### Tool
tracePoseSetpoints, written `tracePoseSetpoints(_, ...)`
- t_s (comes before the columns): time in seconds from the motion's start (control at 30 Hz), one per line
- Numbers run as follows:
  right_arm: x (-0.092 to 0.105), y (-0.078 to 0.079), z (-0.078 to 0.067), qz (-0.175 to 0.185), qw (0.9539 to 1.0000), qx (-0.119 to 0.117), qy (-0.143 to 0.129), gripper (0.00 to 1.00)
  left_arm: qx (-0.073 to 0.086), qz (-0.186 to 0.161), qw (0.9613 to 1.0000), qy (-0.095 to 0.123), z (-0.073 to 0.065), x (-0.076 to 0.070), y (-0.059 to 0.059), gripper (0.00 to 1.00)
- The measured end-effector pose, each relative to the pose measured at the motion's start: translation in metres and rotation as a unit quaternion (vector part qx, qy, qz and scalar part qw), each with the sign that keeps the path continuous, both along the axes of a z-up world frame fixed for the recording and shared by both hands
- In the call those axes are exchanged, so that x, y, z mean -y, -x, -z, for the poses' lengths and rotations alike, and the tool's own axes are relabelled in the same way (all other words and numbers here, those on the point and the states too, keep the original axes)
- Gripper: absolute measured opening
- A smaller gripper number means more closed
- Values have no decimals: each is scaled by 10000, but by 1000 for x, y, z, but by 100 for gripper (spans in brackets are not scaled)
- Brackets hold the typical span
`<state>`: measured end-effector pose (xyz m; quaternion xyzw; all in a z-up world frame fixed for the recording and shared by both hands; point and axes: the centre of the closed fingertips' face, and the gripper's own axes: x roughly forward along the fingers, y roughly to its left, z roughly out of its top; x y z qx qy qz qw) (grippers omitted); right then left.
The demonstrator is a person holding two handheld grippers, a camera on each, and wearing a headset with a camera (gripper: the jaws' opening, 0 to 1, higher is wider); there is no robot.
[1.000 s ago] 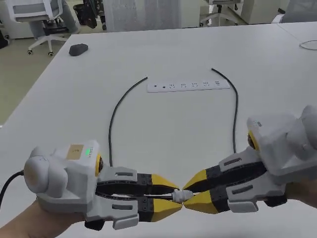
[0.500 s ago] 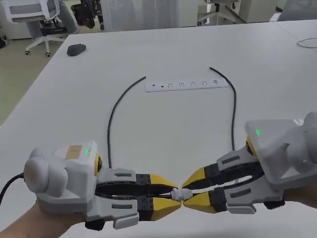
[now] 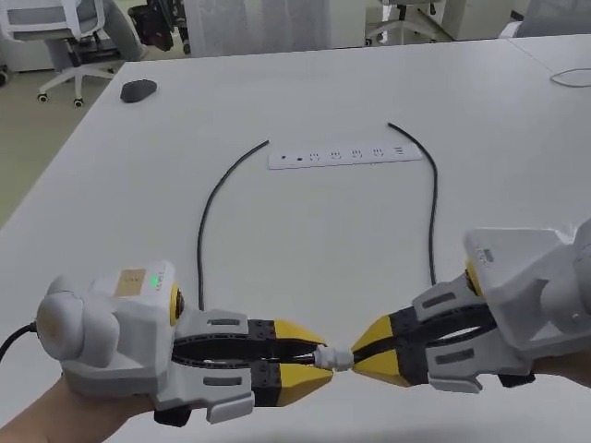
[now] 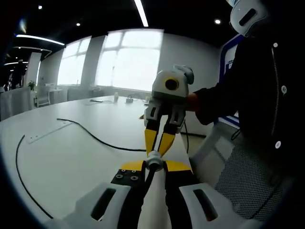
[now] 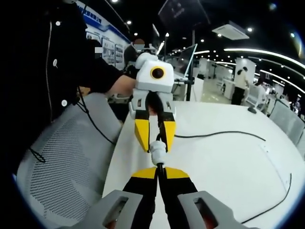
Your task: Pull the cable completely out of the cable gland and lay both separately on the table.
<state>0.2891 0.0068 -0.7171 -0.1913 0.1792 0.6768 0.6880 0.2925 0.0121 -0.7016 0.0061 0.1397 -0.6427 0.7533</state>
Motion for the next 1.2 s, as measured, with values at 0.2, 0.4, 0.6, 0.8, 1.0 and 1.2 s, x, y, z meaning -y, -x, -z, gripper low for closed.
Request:
tracePoseSetpoints(0.2, 3, 0, 2, 127, 9998, -130, -18, 0, 24, 8, 10000, -34, 2, 2, 0, 15)
tracePoseSetpoints(0.4, 17, -5, 13, 434, 9985, -274, 185, 0, 57, -24, 9999, -138, 6, -2, -2, 15)
tracePoseSetpoints(0.6, 37, -13, 24, 846, 9949, -378, 403, 0, 44, -156, 9997, -180, 10, -8, -6, 15)
tracePoseSetpoints(0.8, 64, -21, 37, 1372, 9870, -526, 651, 0, 65, -201, 9995, -247, 12, -10, -8, 15)
tracePoseSetpoints(1.0, 90, -23, 46, 1785, 9793, -650, 703, 0, 45, -231, 9993, -291, 14, -14, -8, 15)
tracePoseSetpoints(1.2, 114, -25, 59, 2176, 9686, -681, 988, 0, 50, -195, 9992, -337, 18, -13, -6, 15)
